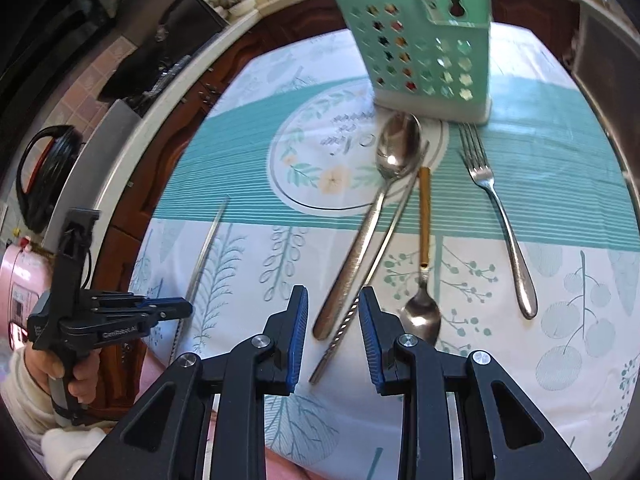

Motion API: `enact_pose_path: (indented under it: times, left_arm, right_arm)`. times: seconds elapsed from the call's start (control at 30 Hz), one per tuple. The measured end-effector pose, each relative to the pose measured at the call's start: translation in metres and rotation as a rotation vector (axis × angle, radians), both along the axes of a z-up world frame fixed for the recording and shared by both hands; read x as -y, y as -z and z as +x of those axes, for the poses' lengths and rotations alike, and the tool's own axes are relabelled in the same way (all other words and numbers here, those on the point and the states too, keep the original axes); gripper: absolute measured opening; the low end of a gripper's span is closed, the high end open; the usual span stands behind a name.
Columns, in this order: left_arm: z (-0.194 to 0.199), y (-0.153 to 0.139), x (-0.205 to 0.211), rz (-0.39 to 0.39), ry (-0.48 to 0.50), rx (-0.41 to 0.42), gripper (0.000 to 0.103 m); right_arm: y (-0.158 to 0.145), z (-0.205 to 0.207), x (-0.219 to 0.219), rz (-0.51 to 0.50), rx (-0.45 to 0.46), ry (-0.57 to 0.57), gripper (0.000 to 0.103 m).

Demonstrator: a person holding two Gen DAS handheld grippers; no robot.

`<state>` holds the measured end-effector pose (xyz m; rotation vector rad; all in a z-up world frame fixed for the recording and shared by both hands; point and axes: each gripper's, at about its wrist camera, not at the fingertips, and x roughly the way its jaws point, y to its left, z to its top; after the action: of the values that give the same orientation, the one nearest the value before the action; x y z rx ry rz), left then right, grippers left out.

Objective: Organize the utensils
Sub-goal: 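Grasp the silver metal chopstick on the cloth with the left tool, then grasp the silver chopstick beside the spoon with the right tool while the left tool holds its chopstick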

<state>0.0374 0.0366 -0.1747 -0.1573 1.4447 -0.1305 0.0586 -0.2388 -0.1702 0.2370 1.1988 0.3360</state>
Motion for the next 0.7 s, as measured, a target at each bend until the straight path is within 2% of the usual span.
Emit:
enact_pose_path:
  times: [0.13,0.33,0.5,0.7]
  left_arm:
    - [0.011,-0.008,-0.002,-0.052,-0.014,0.028,0.004]
    - [0.010,-0.005,0.001,-0.129,-0.007,0.026,0.004]
    - [0.004,0.005,0.004,-0.172,0.010,0.001,0.004]
    - [0.007,0.003,0.004,-0.219,0.023,0.008,0.004]
  right_arm:
    - [0.013,0.024,0.007,0.014,-0.099,0.043,0.017]
    - [0.015,0.048,0.015,0.055,-0.174,0.086,0.017]
    - [0.026,0.066,0.010,-0.026,-0.243,0.109,0.017]
    - [0.040,0.075,-0.014,-0.181,-0.301,0.061,0.015]
